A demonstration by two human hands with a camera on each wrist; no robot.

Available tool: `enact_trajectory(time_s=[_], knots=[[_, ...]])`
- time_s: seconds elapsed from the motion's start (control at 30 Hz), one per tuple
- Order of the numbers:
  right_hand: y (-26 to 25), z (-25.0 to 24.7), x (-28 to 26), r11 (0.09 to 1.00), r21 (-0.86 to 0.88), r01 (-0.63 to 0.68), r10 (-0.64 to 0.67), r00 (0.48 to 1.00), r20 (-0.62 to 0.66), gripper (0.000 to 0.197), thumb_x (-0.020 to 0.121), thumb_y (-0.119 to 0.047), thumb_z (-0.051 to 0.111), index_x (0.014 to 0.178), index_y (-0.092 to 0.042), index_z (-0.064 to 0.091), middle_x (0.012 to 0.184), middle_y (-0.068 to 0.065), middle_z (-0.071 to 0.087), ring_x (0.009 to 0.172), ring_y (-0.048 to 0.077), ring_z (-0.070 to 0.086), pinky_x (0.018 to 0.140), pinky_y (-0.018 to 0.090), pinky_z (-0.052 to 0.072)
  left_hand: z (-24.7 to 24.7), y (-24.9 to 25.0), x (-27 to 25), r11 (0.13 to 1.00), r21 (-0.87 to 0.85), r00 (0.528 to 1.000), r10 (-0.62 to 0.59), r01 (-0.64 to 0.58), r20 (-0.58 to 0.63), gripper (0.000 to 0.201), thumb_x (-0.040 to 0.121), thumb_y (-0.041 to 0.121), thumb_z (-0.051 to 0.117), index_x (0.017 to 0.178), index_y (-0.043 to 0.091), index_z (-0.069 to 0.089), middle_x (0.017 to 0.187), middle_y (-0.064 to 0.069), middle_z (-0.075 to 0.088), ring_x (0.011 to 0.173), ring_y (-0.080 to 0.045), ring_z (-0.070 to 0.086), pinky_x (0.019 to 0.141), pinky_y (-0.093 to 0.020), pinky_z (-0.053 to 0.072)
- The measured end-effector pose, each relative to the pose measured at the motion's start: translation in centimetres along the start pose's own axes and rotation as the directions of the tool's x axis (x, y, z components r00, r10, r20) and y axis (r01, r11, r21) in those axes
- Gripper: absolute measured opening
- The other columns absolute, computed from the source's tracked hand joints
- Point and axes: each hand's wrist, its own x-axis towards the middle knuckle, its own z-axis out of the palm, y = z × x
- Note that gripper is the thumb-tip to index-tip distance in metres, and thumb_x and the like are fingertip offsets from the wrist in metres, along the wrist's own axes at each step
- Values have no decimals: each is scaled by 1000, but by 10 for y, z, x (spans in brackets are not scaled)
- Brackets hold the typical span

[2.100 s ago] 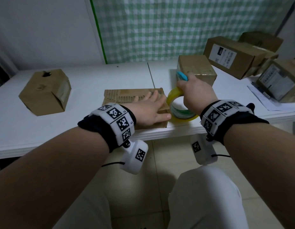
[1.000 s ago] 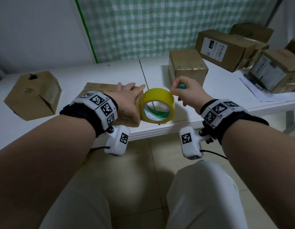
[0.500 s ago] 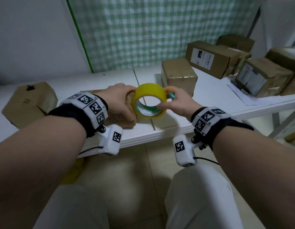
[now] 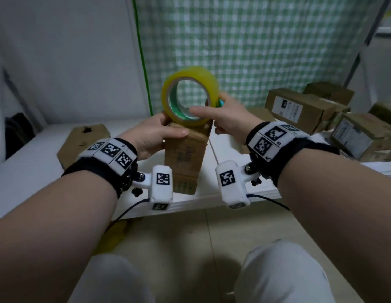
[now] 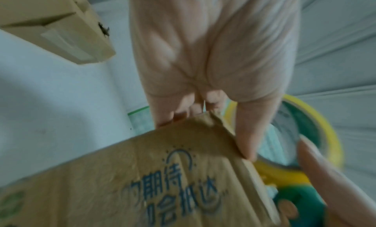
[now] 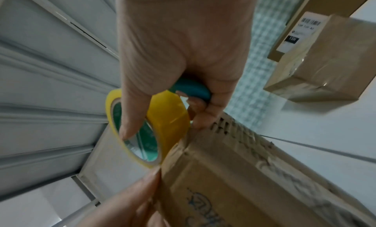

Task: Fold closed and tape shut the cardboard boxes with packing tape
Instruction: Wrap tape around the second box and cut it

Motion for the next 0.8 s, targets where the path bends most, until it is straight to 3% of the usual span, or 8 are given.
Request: enact_trajectory(time_s=[0.1, 0.2, 0.27, 0.3, 0.37, 0.43, 0.57, 0.8], knots=[[-4, 15, 7, 996, 88, 24, -30, 998, 61, 27, 75, -22, 79, 92, -23, 58, 79, -1, 67, 72, 16, 66, 68, 33, 58, -9, -2, 0, 998, 51, 989, 52, -46, -140, 39, 80, 6, 66, 118, 16, 59, 111, -5, 67, 102, -18, 62, 83, -28, 50], [-6, 29, 16, 998, 62, 26, -29, 998, 51, 34, 73, -28, 81, 98, -19, 60, 85, 1, 70, 74, 17, 68, 64, 29, 54, -11, -3, 4, 967, 242, 957, 148, -86, -250, 38, 70, 27, 70, 107, 23, 63, 98, 1, 71, 94, -16, 66, 82, -29, 54], [-8, 34, 21, 999, 41, 36, -38, 998, 43, 29, 73, -30, 81, 93, -18, 63, 85, 2, 71, 76, 17, 69, 65, 30, 53, -7, 0, 4, 942, 326, 972, 151, -86, -180, 32, 76, 35, 74, 105, 31, 62, 94, 13, 68, 88, -3, 63, 70, -11, 50], [-10, 36, 22, 998, 36, 44, -46, 998, 47, 24, 74, -29, 80, 89, -19, 65, 83, 0, 72, 75, 15, 70, 65, 28, 53, -5, -1, 7, 927, 366, 979, 140, -78, -146, 44, 72, 45, 77, 111, 33, 60, 100, 15, 67, 92, -1, 61, 74, -10, 50], [-13, 37, 21, 999, 23, 48, -50, 997, 52, 16, 76, -26, 79, 82, -22, 64, 75, -5, 69, 69, 9, 68, 60, 23, 51, -1, -6, 18, 879, 474, 968, 160, -51, -194, 96, 41, 75, 78, 124, 34, 53, 117, 7, 64, 109, -13, 59, 95, -32, 49], [-13, 37, 22, 999, 13, 46, -47, 998, 40, 19, 75, -24, 80, 83, -22, 63, 74, -4, 68, 68, 11, 66, 60, 26, 53, -5, -21, 35, 825, 565, 937, 190, 10, -294, 115, 21, 86, 70, 123, 36, 52, 117, 2, 62, 110, -20, 57, 93, -40, 50], [-10, 38, 24, 997, -56, 60, -63, 997, -51, 25, 68, -20, 83, 77, -21, 59, 71, -1, 64, 69, 18, 65, 72, 46, 59, 0, -24, 35, 734, 676, 906, 239, 66, -348, 83, 41, 66, 63, 116, 31, 56, 105, 0, 61, 105, -21, 53, 82, -32, 51], [-19, 35, 25, 991, -119, 54, -65, 994, -89, 25, 62, -18, 84, 74, -15, 62, 73, 7, 66, 72, 28, 70, 68, 47, 59, 2, -25, 34, 720, 690, 901, 245, 78, -358, 81, 42, 62, 59, 114, 25, 55, 103, -2, 58, 104, -20, 52, 76, -29, 48]])
